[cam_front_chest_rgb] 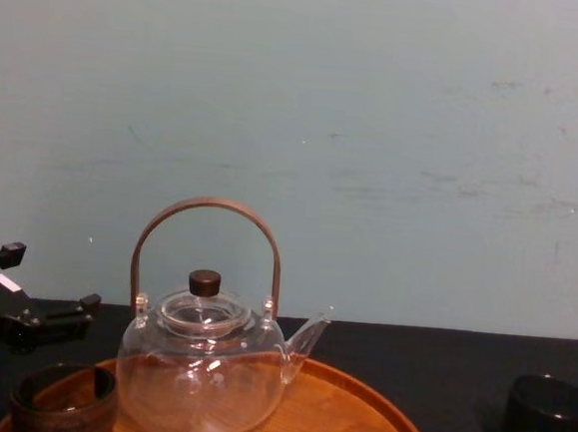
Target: Pick up the glass from the table and place it on the tray.
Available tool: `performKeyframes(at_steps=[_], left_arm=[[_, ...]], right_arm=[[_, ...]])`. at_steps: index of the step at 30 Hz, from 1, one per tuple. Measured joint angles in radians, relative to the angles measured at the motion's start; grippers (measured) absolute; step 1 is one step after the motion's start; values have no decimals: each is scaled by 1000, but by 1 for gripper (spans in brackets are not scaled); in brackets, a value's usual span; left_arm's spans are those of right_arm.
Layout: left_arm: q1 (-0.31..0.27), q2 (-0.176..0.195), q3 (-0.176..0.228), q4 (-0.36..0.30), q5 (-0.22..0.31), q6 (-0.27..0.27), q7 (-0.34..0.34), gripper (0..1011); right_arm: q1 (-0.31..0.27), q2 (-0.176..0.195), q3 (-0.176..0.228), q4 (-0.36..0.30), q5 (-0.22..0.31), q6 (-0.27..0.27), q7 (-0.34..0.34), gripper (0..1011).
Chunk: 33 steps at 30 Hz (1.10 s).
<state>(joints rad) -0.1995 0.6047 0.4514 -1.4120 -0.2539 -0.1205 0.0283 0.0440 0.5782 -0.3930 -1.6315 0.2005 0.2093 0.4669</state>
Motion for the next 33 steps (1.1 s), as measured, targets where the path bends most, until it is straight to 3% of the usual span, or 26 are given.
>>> performKeyframes(at_steps=[8, 23, 33], left_arm=[[0, 0, 0, 0, 0, 0, 0, 1001], [0, 0, 0, 0, 0, 0, 0, 1001], [0, 0, 0, 0, 0, 0, 0, 1001]], right_arm=[[-3, 2, 3, -1, 2, -2, 1, 912], [-21, 42, 60, -59, 43, -25, 9, 912], [21, 35, 40, -73, 47, -45, 30, 912]])
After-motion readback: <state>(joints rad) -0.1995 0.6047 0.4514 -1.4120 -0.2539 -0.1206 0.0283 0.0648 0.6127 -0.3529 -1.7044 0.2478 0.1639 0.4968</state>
